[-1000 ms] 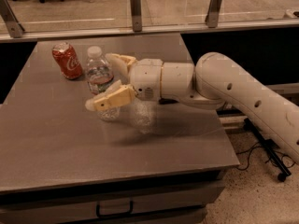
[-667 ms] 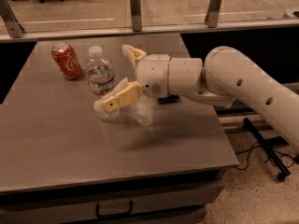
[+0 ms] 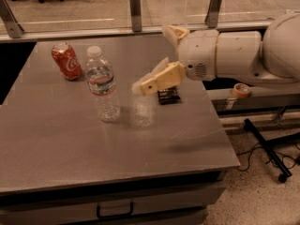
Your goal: Place water bottle upright
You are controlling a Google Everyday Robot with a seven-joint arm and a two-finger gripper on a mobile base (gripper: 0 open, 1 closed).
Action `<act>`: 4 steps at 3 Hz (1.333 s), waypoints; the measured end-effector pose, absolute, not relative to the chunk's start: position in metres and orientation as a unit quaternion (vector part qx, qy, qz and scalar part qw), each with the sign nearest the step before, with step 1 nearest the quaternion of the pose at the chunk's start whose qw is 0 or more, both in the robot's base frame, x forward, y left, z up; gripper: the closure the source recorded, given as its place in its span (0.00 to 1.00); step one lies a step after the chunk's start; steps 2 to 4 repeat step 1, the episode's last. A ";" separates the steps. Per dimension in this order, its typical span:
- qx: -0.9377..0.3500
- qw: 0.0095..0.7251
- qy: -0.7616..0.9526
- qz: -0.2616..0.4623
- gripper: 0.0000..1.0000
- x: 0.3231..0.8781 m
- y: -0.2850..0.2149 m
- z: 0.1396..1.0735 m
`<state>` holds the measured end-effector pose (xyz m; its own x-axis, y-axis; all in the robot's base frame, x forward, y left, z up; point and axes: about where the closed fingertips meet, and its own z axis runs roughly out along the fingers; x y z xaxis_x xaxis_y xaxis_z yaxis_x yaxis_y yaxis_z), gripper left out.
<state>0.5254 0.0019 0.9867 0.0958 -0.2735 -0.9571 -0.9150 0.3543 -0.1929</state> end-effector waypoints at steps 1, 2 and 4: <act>-0.491 0.556 0.608 0.285 0.00 0.525 0.001 0.989; -0.491 0.556 0.608 0.285 0.00 0.525 0.001 0.989; -0.491 0.556 0.608 0.285 0.00 0.525 0.001 0.989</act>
Offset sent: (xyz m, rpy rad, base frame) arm 0.0000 0.0000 0.0000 0.0000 0.0000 0.0000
